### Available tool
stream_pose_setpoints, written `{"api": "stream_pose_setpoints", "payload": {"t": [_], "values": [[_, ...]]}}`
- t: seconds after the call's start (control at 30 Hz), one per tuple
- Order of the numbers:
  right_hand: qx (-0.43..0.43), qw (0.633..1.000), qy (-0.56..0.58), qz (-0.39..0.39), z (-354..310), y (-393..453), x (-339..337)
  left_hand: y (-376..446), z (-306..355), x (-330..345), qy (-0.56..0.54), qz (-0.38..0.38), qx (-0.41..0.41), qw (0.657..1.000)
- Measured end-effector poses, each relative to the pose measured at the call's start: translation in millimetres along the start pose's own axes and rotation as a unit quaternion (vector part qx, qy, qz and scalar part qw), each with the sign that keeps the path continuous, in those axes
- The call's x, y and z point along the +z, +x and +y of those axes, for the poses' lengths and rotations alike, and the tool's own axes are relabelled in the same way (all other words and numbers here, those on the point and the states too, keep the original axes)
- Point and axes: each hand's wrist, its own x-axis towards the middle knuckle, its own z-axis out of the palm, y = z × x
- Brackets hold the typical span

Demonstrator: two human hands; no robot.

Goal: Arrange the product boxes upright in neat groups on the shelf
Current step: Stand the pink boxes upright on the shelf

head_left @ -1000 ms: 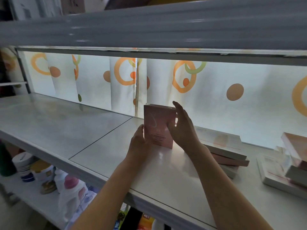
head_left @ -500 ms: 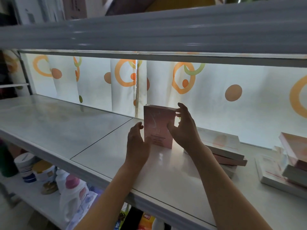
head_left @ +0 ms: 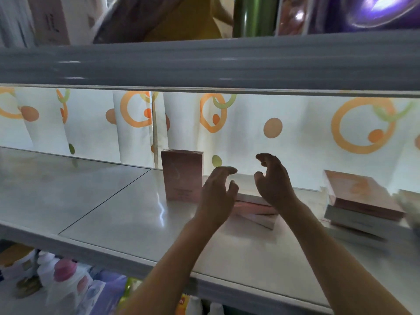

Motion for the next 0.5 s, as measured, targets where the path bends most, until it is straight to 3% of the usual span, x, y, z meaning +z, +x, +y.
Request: {"api": "stream_pose_setpoints", "payload": {"t": [0.13, 0.3, 0.5], "values": [[0.031, 0.998, -0.044, -0.025, 30.2, -11.2, -9.7, 4.4, -10.1, 30.4, 0.036, -0.022, -0.001, 0.999], [0.091, 0.995, -0.015, -0.033, 51.0, -19.8, -12.2, -2.9, -30.0, 31.1, 0.097, -0.051, 0.048, 0.993], [0.182, 0.982, 0.031, -0.036, 54.7, -22.8, -18.4, -9.5, -48.4, 23.0, 0.060, -0.090, -0.082, 0.991]]}}
